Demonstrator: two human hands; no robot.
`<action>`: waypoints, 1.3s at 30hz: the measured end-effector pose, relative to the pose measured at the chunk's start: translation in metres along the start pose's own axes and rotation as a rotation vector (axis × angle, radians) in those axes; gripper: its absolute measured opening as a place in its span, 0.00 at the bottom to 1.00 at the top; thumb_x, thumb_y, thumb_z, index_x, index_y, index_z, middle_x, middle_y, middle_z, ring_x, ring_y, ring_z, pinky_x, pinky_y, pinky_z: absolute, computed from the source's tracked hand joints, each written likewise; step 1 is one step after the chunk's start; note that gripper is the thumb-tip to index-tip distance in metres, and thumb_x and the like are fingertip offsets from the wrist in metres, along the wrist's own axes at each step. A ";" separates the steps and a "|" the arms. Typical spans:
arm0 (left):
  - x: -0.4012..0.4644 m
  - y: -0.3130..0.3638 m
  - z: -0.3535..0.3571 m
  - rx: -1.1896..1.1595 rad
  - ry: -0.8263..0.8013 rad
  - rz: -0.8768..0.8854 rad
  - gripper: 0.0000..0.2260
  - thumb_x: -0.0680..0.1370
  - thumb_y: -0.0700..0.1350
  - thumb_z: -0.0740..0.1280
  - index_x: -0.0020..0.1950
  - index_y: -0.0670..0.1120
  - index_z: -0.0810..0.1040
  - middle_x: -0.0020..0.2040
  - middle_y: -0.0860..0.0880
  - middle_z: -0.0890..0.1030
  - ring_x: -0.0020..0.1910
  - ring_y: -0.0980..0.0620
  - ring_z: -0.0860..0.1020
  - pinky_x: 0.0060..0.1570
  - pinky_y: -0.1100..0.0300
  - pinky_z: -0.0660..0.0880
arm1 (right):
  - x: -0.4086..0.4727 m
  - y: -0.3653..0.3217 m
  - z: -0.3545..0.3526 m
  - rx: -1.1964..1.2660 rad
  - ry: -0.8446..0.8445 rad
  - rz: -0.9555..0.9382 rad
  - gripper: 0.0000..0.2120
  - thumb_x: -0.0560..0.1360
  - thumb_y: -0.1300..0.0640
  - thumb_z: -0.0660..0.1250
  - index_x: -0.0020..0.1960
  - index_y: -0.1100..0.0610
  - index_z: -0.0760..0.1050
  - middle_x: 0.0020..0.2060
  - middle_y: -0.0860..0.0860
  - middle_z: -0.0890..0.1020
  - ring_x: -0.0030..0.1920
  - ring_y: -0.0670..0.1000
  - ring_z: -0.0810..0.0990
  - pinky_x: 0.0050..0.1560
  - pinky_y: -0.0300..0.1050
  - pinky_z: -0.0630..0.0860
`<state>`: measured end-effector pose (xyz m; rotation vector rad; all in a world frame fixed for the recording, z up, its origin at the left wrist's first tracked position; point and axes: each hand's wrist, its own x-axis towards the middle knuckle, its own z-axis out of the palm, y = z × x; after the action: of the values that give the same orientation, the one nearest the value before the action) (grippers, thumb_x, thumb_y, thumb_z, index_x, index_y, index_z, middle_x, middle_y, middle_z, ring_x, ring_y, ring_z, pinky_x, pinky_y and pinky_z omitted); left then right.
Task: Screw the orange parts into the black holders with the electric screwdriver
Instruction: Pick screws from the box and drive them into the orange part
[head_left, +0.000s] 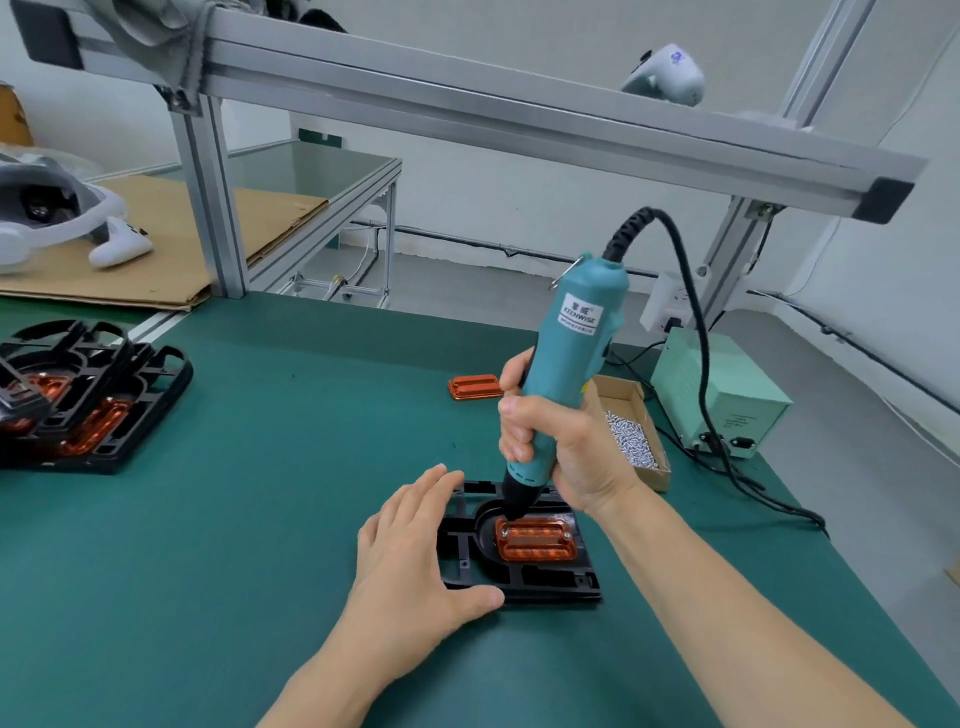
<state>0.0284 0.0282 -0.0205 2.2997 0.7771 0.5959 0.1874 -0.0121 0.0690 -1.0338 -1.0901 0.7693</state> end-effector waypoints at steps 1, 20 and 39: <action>0.001 0.000 0.000 0.023 0.002 0.004 0.45 0.64 0.62 0.73 0.74 0.61 0.50 0.74 0.65 0.50 0.73 0.63 0.47 0.70 0.63 0.43 | -0.001 0.001 -0.001 -0.002 0.009 -0.007 0.08 0.68 0.66 0.65 0.41 0.54 0.75 0.22 0.52 0.69 0.22 0.50 0.66 0.29 0.41 0.69; 0.009 0.004 0.005 -0.038 0.029 -0.038 0.53 0.49 0.71 0.63 0.73 0.59 0.55 0.74 0.63 0.54 0.74 0.59 0.56 0.71 0.56 0.52 | -0.004 -0.001 -0.008 -0.108 0.033 -0.014 0.09 0.70 0.61 0.69 0.46 0.54 0.71 0.25 0.49 0.74 0.26 0.50 0.71 0.39 0.47 0.75; 0.010 0.006 0.002 0.005 -0.016 -0.089 0.55 0.48 0.73 0.62 0.73 0.62 0.50 0.72 0.63 0.58 0.73 0.60 0.55 0.70 0.57 0.53 | 0.004 0.001 -0.010 -0.163 -0.019 0.032 0.07 0.71 0.60 0.69 0.37 0.56 0.72 0.24 0.49 0.75 0.27 0.48 0.72 0.44 0.46 0.72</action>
<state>0.0391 0.0307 -0.0159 2.2586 0.8686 0.5357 0.1985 -0.0113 0.0677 -1.1858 -1.1699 0.7257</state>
